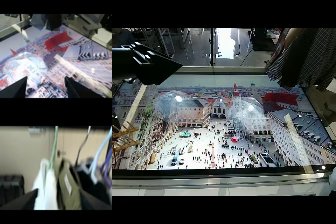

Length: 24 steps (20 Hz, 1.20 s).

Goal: Fold the clothes and pants, and hang the long-sleeved shirts on hangers.

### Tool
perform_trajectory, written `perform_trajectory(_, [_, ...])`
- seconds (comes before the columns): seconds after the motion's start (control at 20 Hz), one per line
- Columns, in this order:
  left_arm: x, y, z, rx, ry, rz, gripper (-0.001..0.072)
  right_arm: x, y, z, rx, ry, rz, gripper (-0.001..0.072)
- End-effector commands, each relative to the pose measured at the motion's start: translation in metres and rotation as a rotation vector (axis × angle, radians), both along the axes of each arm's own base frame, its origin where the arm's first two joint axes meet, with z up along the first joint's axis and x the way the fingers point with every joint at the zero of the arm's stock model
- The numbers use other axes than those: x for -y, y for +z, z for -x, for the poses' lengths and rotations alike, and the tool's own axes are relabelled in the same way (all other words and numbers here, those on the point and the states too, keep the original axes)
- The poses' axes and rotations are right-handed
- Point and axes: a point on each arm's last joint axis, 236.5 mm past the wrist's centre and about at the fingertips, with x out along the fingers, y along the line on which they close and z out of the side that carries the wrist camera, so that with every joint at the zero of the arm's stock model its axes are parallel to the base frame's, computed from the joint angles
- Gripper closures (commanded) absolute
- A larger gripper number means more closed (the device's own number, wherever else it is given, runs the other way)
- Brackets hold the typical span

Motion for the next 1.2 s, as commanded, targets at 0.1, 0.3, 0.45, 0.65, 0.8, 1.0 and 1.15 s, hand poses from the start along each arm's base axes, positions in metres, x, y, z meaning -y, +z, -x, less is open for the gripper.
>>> perform_trajectory(0.1, [0.000,0.000,0.000,-0.001,0.000,-0.001,0.0190,-0.058,0.057,-0.033,0.098,0.177,0.187,0.0054])
perform_trajectory(0.3, [-0.020,-0.013,-0.015,0.030,0.077,-0.111,0.0200,-0.123,0.051,-0.194,0.496,0.906,0.009,0.0058])
perform_trajectory(0.45, [-0.136,-0.043,-0.058,-0.009,0.548,-0.381,0.0200,-0.215,-0.037,-0.332,0.342,1.409,-0.403,0.0069])
perform_trajectory(0.65, [-0.291,-0.028,-0.044,-0.086,1.258,-0.274,0.0204,-0.385,-0.220,-0.415,-0.166,1.783,-1.053,0.0074])
perform_trajectory(0.8, [-0.260,-0.064,-0.051,-0.248,1.080,-0.201,0.0222,-0.467,-0.303,-0.449,-0.525,1.871,-1.006,0.0073])
perform_trajectory(1.0, [-0.173,-0.084,-0.051,-0.254,0.600,-0.312,0.0219,-0.506,-0.291,-0.497,-0.771,1.932,-0.427,0.0072])
perform_trajectory(1.15, [-0.176,-0.089,-0.055,-0.255,0.595,-0.337,0.0221,-0.531,-0.263,-0.508,-0.666,1.986,-0.307,0.0070])
